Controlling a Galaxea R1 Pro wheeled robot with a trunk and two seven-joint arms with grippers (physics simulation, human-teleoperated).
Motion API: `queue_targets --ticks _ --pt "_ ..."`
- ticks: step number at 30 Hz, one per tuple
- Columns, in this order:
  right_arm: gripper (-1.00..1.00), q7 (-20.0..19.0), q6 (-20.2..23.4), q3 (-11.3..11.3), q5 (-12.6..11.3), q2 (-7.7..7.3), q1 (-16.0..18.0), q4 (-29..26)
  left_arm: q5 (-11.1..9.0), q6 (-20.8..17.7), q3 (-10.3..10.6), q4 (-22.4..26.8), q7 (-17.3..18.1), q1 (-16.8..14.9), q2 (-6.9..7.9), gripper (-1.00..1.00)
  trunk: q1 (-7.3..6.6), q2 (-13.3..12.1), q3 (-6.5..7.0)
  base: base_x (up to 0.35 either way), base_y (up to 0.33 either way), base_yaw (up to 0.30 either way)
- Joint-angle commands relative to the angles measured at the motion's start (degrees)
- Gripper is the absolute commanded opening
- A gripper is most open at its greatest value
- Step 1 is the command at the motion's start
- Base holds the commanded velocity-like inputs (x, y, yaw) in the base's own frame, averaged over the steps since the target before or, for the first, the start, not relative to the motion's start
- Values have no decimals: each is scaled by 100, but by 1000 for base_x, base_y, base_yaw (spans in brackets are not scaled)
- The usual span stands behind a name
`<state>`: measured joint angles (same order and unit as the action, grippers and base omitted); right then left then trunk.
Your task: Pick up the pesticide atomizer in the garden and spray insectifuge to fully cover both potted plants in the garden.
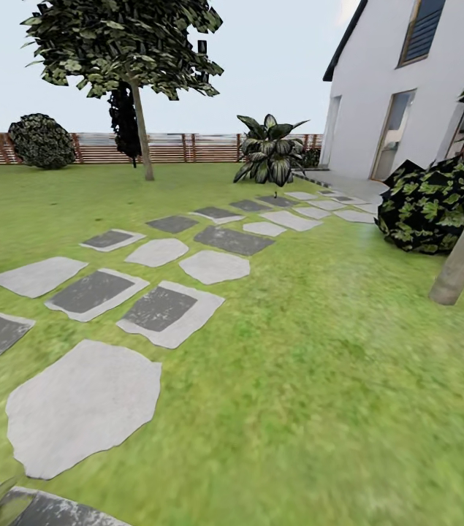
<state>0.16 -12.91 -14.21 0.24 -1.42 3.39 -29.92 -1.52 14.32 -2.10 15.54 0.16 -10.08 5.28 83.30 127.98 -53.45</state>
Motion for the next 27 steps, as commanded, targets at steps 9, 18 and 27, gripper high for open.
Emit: queue_targets --ticks 9,18,27 --pt "100 2 -19 -11 -5 3 3 -2 -15 18 -11 -6 2 -3 10 100 2 2 -5 336 0 0" --pt "100 2 -19 -3 -6 10 3 3 -15 18 -13 -7 2 -3 16 100 2 2 -41 336 0 20" --pt "100 2 -19 -6 -8 10 3 4 -15 18 -9 -7 2 -3 17 100 2 2 -116 336 0 28"
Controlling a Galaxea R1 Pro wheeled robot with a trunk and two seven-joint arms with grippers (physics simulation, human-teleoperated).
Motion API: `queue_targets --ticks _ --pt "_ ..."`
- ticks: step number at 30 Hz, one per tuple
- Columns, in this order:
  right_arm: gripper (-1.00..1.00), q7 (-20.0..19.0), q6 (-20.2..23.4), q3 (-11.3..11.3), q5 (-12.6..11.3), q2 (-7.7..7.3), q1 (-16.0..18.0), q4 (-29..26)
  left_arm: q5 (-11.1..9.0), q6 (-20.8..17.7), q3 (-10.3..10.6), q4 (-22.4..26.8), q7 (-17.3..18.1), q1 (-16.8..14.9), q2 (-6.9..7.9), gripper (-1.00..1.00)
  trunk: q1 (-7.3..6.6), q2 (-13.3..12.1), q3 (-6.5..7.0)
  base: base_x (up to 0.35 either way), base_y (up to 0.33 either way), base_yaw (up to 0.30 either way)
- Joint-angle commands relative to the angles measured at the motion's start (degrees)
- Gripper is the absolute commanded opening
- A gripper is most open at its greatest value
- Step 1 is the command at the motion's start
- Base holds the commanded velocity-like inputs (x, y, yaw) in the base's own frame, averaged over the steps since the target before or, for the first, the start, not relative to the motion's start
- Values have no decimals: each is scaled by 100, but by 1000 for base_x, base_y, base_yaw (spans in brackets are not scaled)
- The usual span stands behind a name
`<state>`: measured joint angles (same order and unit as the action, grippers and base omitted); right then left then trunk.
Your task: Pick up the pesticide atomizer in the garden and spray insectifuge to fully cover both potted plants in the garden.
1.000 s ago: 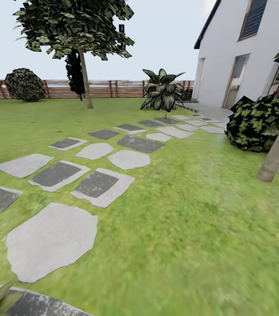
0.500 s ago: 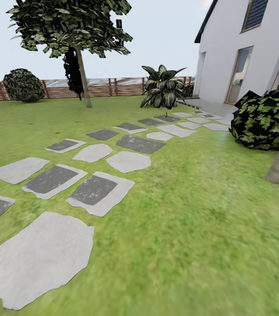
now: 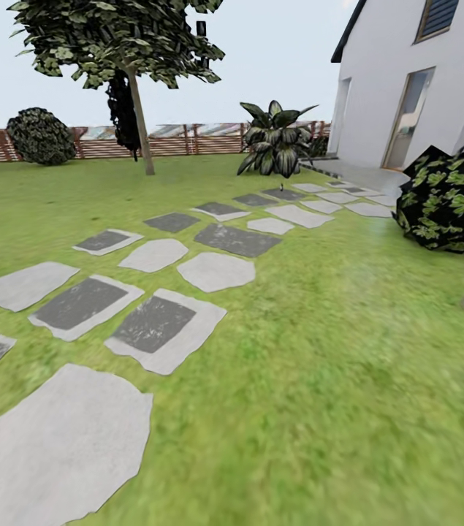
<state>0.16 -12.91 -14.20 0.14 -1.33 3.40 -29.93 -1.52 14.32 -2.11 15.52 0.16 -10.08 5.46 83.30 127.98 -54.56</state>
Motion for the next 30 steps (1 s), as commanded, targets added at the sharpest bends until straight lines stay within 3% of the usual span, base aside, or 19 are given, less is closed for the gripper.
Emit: queue_targets --ticks 1,30 --pt "100 2 -19 -12 -1 1 3 5 -15 18 -9 -5 2 -3 -1 100 2 2 -10 336 0 3" --pt "100 10 -19 -10 8 1 3 5 -15 18 -9 -5 2 -3 -10 100 2 2 -19 336 0 0"
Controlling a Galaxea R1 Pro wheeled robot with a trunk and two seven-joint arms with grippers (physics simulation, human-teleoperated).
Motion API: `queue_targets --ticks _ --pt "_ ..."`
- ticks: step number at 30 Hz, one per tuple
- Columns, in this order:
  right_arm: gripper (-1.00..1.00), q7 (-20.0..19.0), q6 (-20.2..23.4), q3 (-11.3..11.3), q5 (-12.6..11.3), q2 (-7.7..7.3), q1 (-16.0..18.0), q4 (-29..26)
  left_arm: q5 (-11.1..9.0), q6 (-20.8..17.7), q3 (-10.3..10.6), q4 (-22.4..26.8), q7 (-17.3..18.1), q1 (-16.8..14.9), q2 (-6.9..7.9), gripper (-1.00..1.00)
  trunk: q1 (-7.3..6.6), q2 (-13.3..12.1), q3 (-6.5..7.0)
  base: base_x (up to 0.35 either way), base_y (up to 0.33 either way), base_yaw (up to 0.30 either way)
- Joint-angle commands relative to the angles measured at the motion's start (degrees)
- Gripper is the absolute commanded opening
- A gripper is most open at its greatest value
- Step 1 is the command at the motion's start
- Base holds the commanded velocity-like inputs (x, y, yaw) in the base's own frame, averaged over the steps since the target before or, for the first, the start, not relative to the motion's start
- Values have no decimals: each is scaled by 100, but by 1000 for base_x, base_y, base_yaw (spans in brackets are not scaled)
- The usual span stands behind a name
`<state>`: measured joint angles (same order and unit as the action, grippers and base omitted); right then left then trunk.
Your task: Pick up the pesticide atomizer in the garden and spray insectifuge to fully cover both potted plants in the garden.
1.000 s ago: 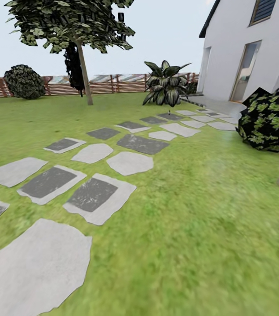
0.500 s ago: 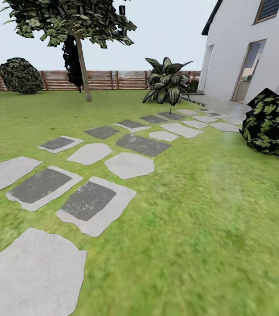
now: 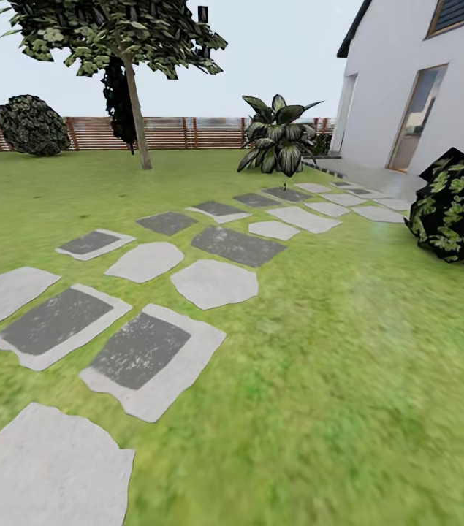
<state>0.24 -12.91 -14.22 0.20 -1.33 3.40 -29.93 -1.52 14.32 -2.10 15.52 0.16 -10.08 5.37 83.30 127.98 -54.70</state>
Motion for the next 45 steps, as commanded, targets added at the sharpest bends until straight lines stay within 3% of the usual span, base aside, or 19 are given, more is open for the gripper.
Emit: queue_targets --ticks 1,45 --pt "100 2 -19 -5 4 1 3 5 -15 18 -9 -5 2 -3 -1 100 2 2 -5 336 0 0" --pt "100 1 -19 -1 6 1 3 12 -15 18 -9 -5 2 -3 -3 100 2 2 -5 336 18 0"
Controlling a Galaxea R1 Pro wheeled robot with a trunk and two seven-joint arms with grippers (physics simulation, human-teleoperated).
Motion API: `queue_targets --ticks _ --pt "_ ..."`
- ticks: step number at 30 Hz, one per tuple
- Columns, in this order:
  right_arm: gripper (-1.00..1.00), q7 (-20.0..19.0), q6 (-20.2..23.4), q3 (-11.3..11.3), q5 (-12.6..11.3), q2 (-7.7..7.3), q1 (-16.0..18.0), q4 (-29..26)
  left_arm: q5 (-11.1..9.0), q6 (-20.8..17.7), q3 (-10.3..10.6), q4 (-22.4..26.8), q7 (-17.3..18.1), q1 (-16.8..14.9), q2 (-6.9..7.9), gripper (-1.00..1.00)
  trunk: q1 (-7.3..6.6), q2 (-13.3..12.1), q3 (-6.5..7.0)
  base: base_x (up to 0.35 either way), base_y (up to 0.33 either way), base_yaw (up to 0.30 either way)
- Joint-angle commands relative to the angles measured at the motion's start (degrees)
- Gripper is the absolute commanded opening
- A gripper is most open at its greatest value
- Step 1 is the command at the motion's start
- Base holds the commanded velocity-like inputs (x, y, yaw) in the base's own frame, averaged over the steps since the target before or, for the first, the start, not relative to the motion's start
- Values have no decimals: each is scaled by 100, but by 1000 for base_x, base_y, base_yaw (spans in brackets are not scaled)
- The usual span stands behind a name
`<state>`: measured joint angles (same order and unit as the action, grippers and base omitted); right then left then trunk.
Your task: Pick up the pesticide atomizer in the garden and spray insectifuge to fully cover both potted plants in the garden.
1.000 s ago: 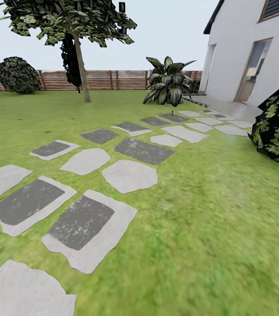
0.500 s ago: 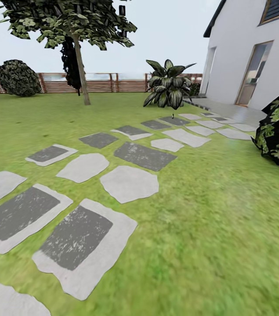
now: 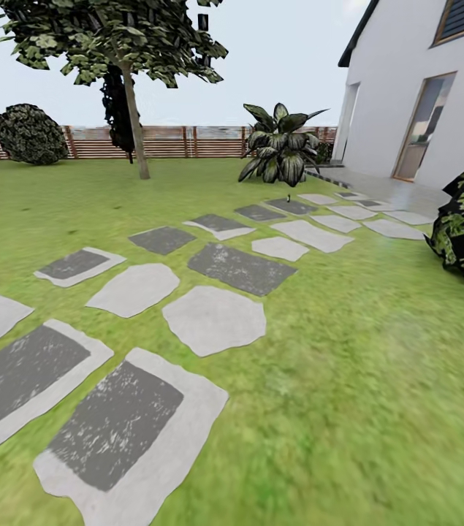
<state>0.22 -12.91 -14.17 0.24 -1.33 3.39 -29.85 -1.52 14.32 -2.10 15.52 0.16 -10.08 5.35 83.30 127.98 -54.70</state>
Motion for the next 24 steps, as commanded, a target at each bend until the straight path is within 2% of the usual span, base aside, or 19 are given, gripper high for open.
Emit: queue_targets --ticks 1,10,24 --pt "100 -2 -19 -7 3 1 3 5 -15 18 -9 -5 2 -3 -2 100 2 1 -5 336 0 0" --pt "100 -46 -19 35 62 -7 3 248 -15 18 -9 -5 2 -3 -8 100 2 1 -5 336 0 0" --pt "100 -26 -19 46 126 -8 3 270 -15 18 -9 -5 2 -3 -8 100 2 1 -5 336 0 0"
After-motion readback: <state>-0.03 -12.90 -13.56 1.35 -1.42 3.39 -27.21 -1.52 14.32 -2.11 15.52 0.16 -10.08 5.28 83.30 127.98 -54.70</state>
